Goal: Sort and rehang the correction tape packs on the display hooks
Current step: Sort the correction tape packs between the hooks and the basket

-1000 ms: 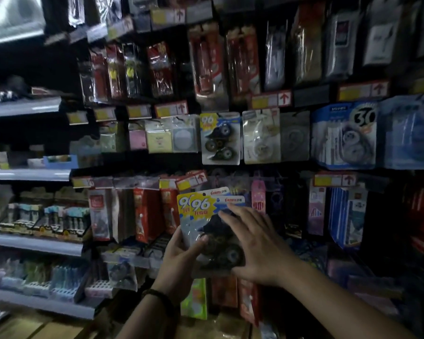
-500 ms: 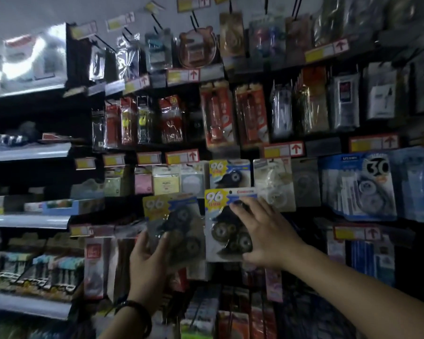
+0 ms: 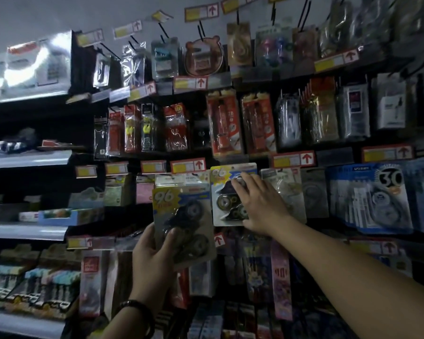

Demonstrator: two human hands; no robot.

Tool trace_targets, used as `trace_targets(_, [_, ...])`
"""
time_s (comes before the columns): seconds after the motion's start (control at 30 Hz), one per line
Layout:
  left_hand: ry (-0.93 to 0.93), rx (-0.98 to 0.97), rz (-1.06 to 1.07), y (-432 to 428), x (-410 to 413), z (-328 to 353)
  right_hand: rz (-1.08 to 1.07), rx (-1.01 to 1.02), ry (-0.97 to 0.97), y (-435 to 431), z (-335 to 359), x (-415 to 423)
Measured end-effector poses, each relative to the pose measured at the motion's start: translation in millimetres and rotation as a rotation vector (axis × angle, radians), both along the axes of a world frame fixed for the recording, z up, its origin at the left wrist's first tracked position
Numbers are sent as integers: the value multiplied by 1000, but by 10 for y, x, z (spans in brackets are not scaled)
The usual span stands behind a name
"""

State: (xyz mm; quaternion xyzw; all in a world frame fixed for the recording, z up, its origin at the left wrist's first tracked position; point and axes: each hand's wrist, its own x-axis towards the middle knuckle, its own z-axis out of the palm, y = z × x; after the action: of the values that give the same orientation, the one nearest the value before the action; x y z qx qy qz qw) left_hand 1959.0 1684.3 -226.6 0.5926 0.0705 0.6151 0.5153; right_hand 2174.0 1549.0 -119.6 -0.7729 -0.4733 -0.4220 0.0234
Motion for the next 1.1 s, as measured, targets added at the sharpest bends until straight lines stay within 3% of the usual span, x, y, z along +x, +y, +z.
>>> trace_targets(0.63, [-1,-51,-165,-37,77,-14,114,139,6,23,73,99])
trace_targets(0.97, [2,-110,-194,5,186,-38,99,94,-109,-31,64,218])
trace_targets(1.1, [8,-115,-175,-8,204,-51,67,43,-71,-11,103,217])
